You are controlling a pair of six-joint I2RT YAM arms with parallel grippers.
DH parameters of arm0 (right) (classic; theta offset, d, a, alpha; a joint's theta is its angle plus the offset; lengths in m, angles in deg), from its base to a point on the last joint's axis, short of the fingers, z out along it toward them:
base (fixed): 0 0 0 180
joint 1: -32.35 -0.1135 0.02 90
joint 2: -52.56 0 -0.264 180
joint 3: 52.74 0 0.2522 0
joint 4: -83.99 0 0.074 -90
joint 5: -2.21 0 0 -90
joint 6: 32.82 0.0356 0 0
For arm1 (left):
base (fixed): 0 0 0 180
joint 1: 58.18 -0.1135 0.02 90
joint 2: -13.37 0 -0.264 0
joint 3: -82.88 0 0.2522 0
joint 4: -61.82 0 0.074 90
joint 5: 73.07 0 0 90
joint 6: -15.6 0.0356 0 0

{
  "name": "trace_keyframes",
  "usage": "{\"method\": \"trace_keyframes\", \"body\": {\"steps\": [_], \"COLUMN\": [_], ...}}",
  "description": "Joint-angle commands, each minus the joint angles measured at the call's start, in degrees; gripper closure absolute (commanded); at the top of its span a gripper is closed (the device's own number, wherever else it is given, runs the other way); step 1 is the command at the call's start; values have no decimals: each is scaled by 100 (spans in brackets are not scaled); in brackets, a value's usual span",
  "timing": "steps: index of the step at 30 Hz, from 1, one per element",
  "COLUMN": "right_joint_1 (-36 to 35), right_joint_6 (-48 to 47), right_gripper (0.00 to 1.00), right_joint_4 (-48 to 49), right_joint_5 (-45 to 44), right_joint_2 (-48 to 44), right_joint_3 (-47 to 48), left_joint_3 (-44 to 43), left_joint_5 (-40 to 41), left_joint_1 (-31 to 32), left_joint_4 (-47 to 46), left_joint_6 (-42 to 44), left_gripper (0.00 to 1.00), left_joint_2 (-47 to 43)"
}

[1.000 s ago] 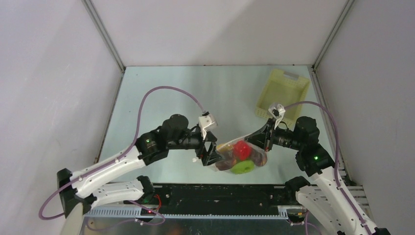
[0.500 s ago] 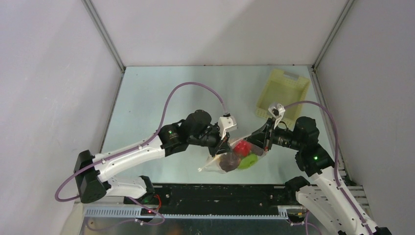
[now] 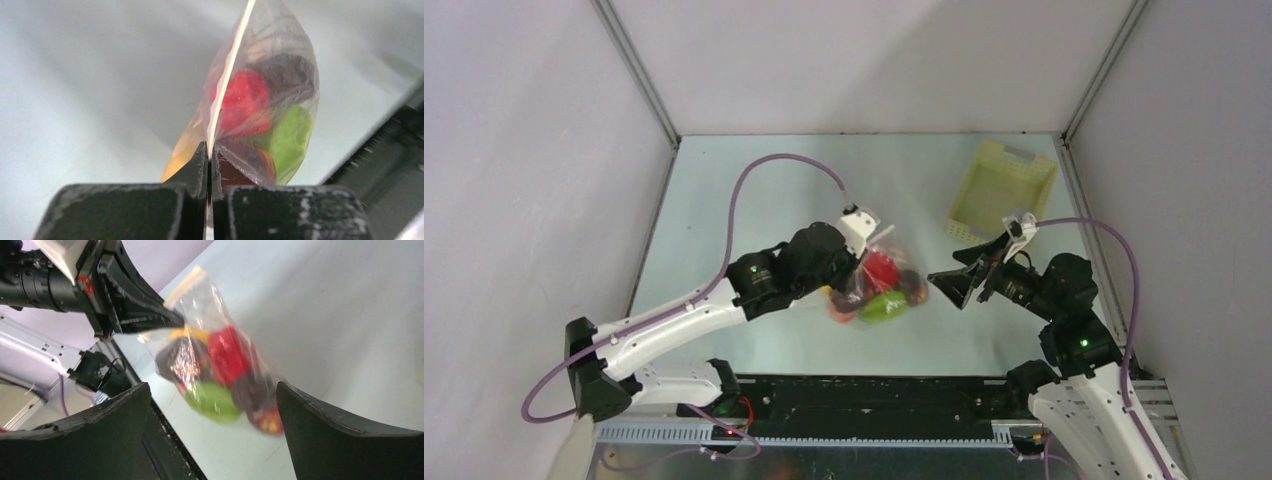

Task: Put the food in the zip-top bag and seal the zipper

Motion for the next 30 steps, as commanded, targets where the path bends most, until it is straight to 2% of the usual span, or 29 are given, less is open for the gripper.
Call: {"method": "trace_keyframes", "body": {"steps": [1, 6, 9, 11, 13, 19, 24, 30], "right_joint_1": [164, 306, 380, 424, 460, 646, 756, 912], "right_joint_6": [-120, -192, -220, -292, -382, -501, -582, -547], "right_gripper": [1, 1, 1, 1, 1, 1, 1, 0], "right_joint_4": [-185, -449, -538, -561, -607, -740, -732, -747], "right_joint_5": [-619, -885, -962, -924, -891, -821, -688, -428], "right_joint_2": [-286, -339, -298, -254, -209, -107, -40, 110], "right_joint_3": [104, 101, 102, 102, 102, 98, 42, 23], "left_joint_3": [-637, -667, -585, -480, -516, -631, -763, -1612], "left_joint_5": [2524, 3465, 3799, 3859, 3820, 2920, 2741, 2610], "left_joint_1": [-353, -1232, -1727, -2178, -2570, -3871, -4389, -4723], "left_joint_4": [438, 559, 223, -428, -744, -1611, -1717, -1309], "left_joint_6": [-143, 306, 1210, 1882, 2373, 3179, 3966, 3995], "left_gripper": [100, 100, 100, 100, 100, 100, 100, 100], "left_joint_2": [-287, -159, 21, 143, 267, 674, 1307, 2004]}}
